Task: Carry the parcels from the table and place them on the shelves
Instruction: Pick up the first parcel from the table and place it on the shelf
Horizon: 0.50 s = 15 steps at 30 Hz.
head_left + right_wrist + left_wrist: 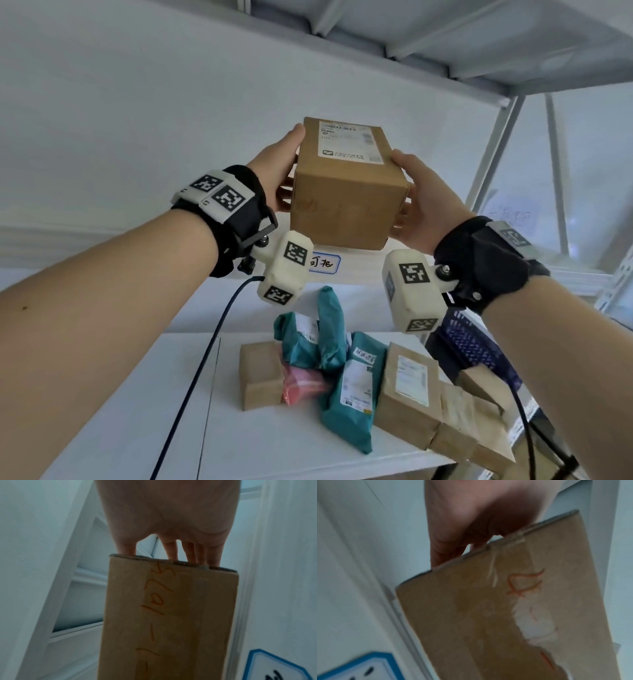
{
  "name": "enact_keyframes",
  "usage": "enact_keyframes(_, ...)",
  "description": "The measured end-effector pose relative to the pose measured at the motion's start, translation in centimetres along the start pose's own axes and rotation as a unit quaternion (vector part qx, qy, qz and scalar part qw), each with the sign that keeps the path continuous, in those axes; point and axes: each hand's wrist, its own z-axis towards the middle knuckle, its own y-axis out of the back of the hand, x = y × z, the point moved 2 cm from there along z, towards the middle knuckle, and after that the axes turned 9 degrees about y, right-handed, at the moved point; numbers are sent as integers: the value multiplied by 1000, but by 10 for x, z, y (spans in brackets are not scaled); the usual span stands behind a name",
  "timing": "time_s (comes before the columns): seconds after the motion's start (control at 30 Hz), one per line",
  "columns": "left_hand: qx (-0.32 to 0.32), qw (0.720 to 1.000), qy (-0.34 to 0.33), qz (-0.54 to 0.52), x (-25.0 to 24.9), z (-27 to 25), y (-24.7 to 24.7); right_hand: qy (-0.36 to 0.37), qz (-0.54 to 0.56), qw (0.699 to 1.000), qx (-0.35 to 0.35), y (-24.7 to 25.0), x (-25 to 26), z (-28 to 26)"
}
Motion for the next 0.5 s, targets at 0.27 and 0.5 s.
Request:
enact_keyframes(0.27, -19, 999, 19, -28, 6, 0, 9, -21, -4, 998, 56, -5, -9, 20)
enact_keyframes(0.5, -32, 999, 11, -24, 10, -4, 8, -33, 9, 996, 84, -5, -16, 27)
